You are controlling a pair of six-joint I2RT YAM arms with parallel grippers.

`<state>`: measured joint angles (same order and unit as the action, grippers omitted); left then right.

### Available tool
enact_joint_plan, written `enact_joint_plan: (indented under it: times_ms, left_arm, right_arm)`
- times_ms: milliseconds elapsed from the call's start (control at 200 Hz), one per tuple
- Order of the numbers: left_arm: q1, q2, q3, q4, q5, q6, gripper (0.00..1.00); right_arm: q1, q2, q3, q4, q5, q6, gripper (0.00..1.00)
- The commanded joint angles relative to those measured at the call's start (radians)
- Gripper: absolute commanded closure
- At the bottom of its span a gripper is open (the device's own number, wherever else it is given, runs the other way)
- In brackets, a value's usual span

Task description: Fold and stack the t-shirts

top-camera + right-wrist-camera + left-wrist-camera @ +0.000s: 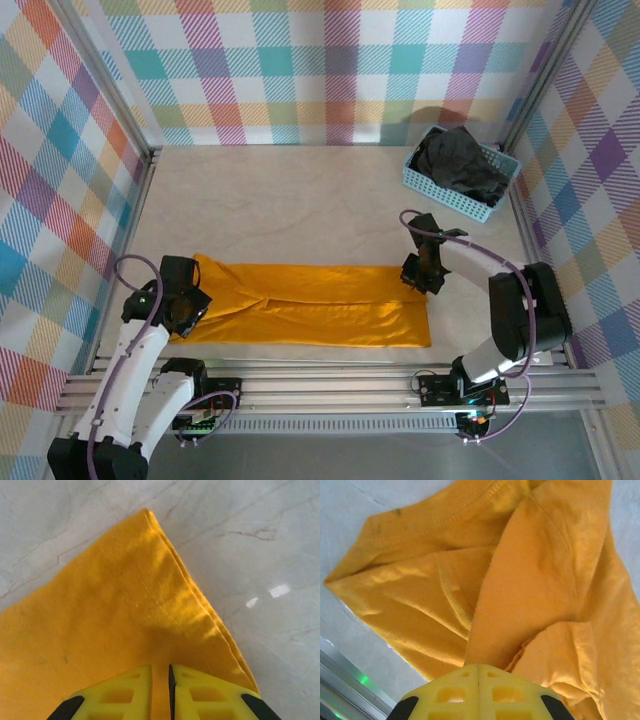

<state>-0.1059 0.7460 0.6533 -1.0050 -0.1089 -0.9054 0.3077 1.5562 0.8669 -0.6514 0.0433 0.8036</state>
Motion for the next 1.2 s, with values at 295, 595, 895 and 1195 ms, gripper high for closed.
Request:
enact_joint_plan:
  times_ms: [295,595,895,1195]
  left_arm:
    - [-0.202,0.005,0.068,-0.171,-0.089,-0.153,1.00]
    - [-0.308,0.056,0.024,-0.113,-0.124,-0.231,1.00]
    - [-0.353,0.141,-0.030,0.028,-0.078,-0.234,1.00]
    - [-0.406,0.250,0.001,0.090,-0.083,-0.212,1.00]
  right_arm:
    - [0.004,0.039,0.044,-0.019,0.015,-0.009,0.83]
    - [0.004,0.035,0.044,-0.022,0.015,-0.006,0.83]
    - [0.123,0.004,0.152,-0.107,0.119,-0.043,0.82]
    - [0.142,0.029,0.137,-0.077,0.090,-0.015,0.82]
